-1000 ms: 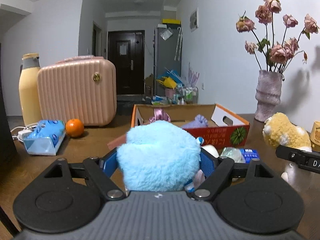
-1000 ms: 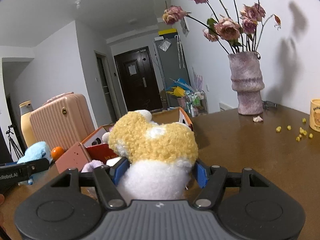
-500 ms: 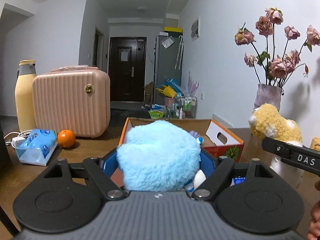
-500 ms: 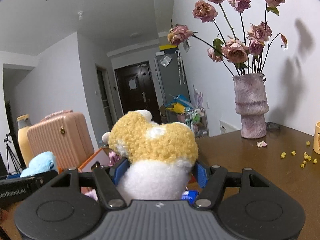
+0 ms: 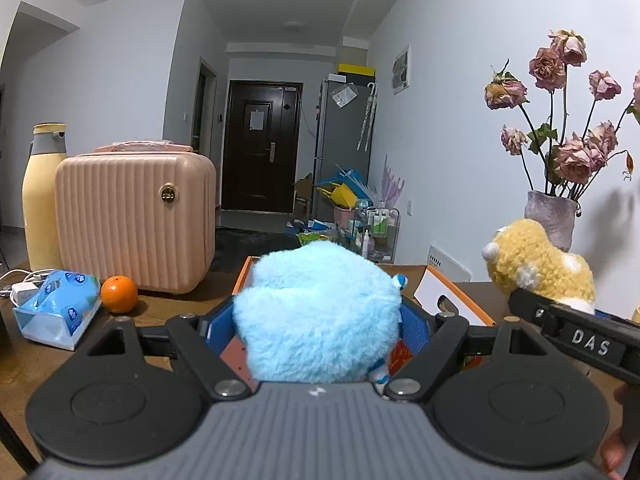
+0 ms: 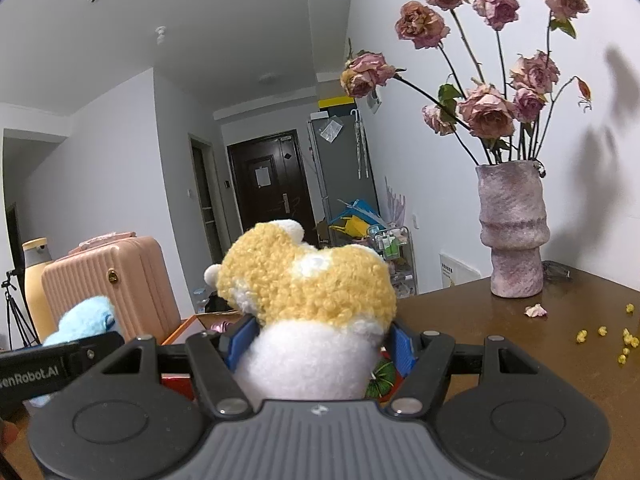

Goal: Organize soft objects
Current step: 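Close the left tool on the light-blue plush while the right tool carries the sheep toward the box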

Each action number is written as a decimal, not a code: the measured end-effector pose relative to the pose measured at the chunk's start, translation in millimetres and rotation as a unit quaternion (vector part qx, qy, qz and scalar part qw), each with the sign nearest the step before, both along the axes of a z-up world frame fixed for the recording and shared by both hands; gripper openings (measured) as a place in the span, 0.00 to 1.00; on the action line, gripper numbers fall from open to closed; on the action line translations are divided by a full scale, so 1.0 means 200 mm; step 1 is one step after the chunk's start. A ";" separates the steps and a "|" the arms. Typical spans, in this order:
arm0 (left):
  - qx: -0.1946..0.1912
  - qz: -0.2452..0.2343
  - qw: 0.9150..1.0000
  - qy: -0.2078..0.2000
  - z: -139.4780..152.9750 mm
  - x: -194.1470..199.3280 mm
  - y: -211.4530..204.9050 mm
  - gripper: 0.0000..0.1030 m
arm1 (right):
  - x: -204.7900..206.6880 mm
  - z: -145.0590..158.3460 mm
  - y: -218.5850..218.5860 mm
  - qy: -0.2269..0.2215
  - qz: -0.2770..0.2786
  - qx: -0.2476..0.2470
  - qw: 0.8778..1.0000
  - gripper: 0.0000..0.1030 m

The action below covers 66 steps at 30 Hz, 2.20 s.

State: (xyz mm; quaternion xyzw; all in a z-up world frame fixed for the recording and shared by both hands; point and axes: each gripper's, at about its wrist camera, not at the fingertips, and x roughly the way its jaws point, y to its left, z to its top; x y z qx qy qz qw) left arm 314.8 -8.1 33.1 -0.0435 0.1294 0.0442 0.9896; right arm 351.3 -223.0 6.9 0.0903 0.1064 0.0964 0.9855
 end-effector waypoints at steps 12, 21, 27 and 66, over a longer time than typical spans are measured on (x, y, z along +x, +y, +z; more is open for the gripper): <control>0.001 0.007 1.000 0.000 0.00 0.18 -0.03 0.79 | 0.18 -0.01 0.03 0.009 0.004 -0.012 1.000 0.65; 0.001 0.014 1.000 -0.003 0.00 0.30 -0.03 0.79 | 0.31 0.00 0.06 0.011 0.004 -0.015 1.000 0.65; 0.001 0.017 1.000 -0.001 -0.01 0.39 -0.03 0.79 | 0.41 -0.01 0.08 0.020 0.006 -0.020 1.000 0.65; 0.003 0.048 0.998 0.031 -0.09 0.91 0.05 0.79 | 0.98 -0.06 0.22 0.081 0.018 -0.076 0.994 0.65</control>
